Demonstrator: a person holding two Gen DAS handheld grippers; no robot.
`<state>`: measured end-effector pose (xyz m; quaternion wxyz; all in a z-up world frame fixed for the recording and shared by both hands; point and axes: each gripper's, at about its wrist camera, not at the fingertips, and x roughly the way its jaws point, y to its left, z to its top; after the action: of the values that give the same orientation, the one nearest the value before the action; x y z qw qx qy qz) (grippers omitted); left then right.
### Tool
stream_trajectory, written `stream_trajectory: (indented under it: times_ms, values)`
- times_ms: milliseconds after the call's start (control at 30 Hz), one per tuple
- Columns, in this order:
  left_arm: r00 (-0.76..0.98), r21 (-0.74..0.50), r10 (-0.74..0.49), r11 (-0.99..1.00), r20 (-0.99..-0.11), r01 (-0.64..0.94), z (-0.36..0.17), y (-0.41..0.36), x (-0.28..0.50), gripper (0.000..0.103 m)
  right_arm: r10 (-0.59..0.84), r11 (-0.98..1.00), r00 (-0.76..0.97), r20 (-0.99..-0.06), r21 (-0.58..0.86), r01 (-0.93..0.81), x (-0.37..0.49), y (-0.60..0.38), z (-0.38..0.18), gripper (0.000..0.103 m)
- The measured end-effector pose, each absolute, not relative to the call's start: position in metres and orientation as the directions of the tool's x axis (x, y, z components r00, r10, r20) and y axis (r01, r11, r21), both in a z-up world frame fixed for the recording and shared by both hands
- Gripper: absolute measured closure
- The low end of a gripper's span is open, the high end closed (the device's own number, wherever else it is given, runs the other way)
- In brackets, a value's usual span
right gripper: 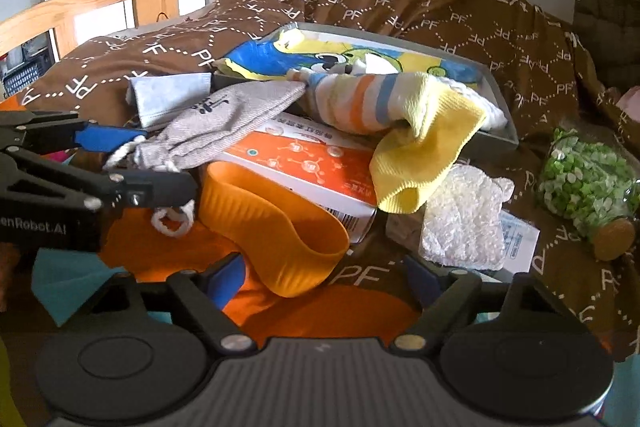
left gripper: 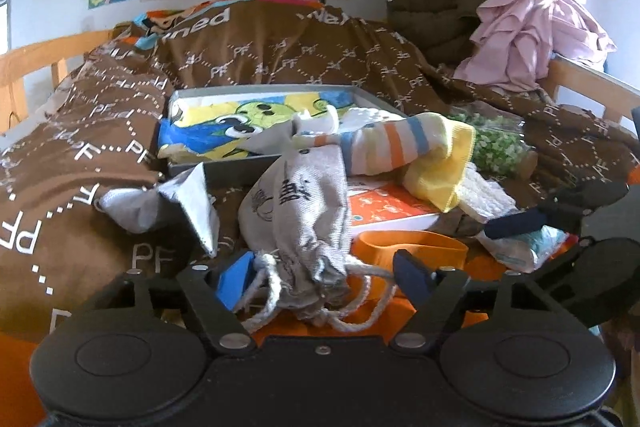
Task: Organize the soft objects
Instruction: 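Lower the left gripper to the grey pouch while the right approaches the orange band, then close the left gripper on the grey pouch while the right grasps the orange band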
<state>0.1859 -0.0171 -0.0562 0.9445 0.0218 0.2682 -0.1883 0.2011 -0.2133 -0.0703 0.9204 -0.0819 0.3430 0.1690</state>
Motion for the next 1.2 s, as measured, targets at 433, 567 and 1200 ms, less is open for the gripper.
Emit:
stream_trajectory:
  times_ms: [433,567,1200]
  values:
    - [0.752,-0.143,-0.362,0.929,-0.550,0.343,-0.066,-0.006,0.202,0.047,0.300,0.912,0.694,-0.655,-0.017,-0.410,0.215,-0.205,-0.080,0.026]
    - [0.750,-0.140,-0.360,0.929,-0.554,0.343,-0.067,-0.005,0.202,0.054,0.316,0.914,0.683,-0.659,0.020,-0.405,0.218,-0.207,-0.080,0.038]
    - [0.777,-0.157,-0.328,0.944,-0.538,0.289,-0.054,-0.011,0.179,0.063,0.280,0.923,0.699,-0.658,-0.016,-0.385,0.208,-0.205,-0.070,0.084]
